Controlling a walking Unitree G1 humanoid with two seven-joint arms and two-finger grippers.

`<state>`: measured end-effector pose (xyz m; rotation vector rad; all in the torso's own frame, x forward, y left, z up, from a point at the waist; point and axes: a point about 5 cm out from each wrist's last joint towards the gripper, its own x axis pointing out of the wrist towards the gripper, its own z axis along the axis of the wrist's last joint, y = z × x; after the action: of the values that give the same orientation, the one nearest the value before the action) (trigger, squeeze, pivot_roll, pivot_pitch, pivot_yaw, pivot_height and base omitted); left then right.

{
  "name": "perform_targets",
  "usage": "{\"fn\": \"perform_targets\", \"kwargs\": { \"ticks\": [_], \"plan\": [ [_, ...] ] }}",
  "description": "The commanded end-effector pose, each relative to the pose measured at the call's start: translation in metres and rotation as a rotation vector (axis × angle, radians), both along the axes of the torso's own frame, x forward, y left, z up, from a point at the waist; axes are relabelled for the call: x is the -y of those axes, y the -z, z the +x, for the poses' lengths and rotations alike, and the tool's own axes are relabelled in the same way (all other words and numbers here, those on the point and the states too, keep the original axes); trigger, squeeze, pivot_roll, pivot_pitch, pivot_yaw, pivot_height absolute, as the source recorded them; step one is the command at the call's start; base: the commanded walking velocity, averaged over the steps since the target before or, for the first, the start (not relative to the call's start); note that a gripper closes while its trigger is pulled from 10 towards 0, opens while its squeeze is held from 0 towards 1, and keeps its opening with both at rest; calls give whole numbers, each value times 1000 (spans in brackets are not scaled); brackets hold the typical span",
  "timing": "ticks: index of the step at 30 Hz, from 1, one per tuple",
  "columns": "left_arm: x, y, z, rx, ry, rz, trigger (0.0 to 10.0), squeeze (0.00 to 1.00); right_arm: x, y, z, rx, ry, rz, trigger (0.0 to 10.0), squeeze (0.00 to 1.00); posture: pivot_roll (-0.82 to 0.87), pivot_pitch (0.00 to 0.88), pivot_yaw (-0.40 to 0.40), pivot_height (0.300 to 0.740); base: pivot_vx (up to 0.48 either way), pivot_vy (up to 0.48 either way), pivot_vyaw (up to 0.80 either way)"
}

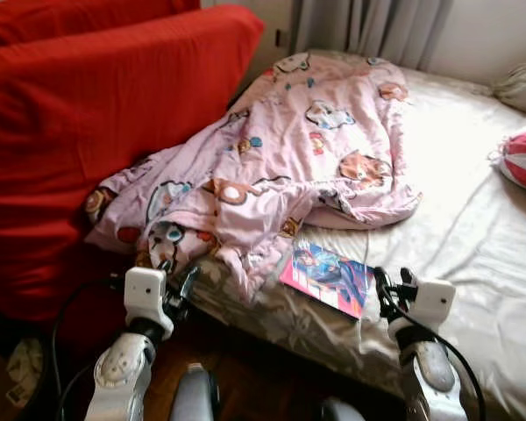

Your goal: Clean up the room

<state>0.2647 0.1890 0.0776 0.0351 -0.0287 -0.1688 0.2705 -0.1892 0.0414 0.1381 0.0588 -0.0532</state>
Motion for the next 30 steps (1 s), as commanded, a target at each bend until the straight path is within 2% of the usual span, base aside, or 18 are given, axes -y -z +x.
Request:
{"fn": "perform_targets", "kwargs": {
  "ticks": [1, 18, 22, 30],
  "plan": [
    [2, 4, -5, -18, 11, 3, 10000, 0, 0, 3, -4, -5, -3, 5, 10000, 0, 52, 150, -49, 606, 0, 0, 0],
    [4, 5, -6, -35, 15, 3, 10000, 0, -4, 5, -1, -23, -47, 10, 10000, 0, 55, 168, -56, 606, 0, 0, 0],
    [8, 0, -3, -15, 21, -3, 10000, 0, -11, 5, 0, -24, -60, 16, 10000, 0, 60, 179, -57, 606, 0, 0, 0],
    [7, -2, -2, -6, 10, -8, 10000, 0, -10, 7, -2, -38, -61, 13, 10000, 0, 58, 191, -54, 606, 98, 0, 0]
  ]
}}
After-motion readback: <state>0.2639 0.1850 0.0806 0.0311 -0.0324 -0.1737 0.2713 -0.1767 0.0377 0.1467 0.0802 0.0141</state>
